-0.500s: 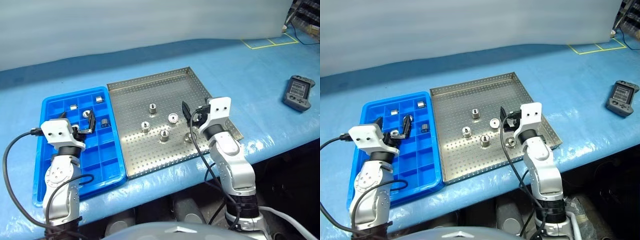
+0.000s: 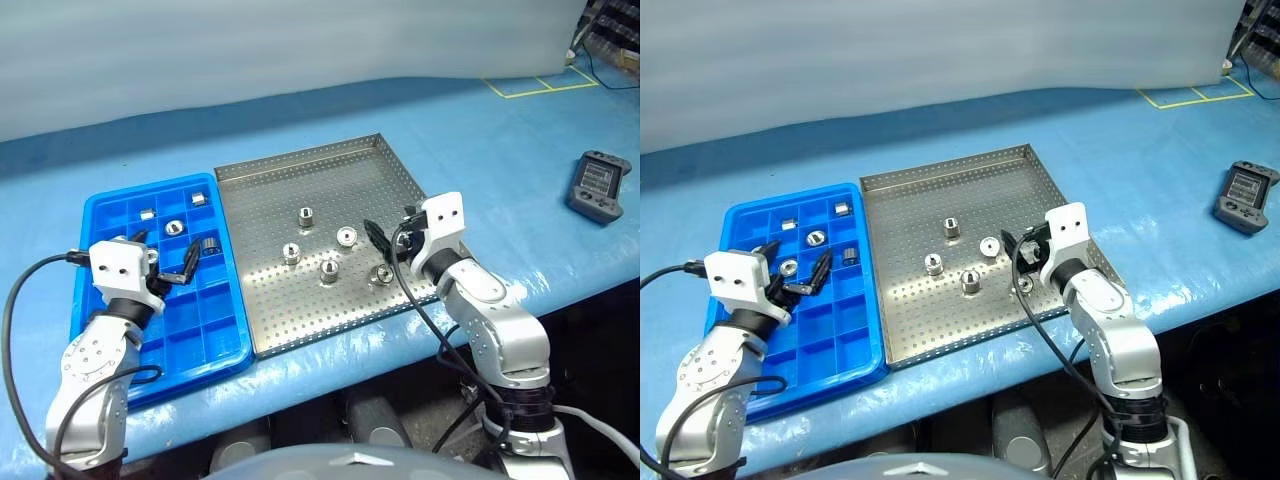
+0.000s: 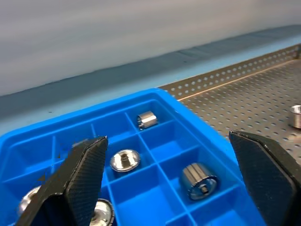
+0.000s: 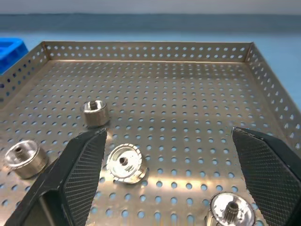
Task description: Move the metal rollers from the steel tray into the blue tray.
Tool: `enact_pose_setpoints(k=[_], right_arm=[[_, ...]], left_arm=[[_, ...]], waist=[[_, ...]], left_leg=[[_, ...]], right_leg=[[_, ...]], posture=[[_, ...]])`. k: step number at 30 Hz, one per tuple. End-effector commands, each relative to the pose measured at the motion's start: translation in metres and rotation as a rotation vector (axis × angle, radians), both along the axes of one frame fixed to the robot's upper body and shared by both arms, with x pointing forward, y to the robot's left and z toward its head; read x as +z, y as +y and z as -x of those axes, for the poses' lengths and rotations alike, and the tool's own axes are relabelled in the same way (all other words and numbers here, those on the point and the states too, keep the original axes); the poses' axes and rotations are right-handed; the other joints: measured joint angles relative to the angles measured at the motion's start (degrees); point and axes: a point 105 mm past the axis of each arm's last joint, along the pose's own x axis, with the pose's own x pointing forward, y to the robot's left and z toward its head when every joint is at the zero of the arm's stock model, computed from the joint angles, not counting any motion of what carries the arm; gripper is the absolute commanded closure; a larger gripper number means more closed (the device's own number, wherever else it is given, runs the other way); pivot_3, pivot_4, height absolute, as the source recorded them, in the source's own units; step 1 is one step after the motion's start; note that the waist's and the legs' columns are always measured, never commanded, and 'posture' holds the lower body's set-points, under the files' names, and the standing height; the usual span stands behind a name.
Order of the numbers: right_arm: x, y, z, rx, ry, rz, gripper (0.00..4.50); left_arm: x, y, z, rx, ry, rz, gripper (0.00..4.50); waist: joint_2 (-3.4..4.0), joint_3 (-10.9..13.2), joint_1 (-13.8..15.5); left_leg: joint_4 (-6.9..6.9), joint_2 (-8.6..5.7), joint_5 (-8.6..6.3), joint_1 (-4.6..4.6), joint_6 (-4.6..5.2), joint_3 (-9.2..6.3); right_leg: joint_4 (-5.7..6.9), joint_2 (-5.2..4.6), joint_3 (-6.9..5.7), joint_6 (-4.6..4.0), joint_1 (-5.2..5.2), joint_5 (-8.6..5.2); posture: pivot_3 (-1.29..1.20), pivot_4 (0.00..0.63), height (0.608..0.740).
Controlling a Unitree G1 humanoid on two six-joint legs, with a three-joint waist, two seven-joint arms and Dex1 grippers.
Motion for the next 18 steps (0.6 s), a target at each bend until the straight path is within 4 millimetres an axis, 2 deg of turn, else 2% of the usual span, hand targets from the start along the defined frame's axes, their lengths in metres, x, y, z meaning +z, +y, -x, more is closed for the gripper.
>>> enact_pose_setpoints(k=[1, 9, 18], right_arm=[[0.004, 0.016, 0.014, 0.152, 0.036, 0.017, 0.02], [-0.008, 0.035, 0.030, 0.354, 0.089, 0.115, 0.02], [-0.015, 0.048, 0.036, 0.442, 0.120, 0.132, 0.02]], left_arm=[[0.008, -0.017, 0.010, -0.142, 0.019, -0.006, 0.01], [-0.001, -0.028, 0.024, -0.279, 0.135, -0.019, 0.01], [-0.005, -0.032, 0.028, -0.285, 0.154, -0.016, 0.01]], waist=[[0.00, 0.00, -0.04], [-0.01, 0.01, 0.23], [-0.02, 0.01, 1.10]], left_leg=[[0.00, 0.00, 0.00, 0.00, 0.00, 0.00], [0.02, 0.02, 0.00, 0.01, 0.00, 0.03], [0.01, 0.02, 0.00, 0.00, 0.00, 0.04]], right_leg=[[0.00, 0.01, 0.00, -0.01, 0.00, -0.01], [0.01, 0.02, 0.00, -0.01, 0.00, -0.03], [-0.01, 0.01, 0.00, -0.01, -0.01, -0.03]], posture=[[-0.05, 0.150, 0.740], [-0.03, 0.150, 0.740], [-0.01, 0.150, 0.740]])
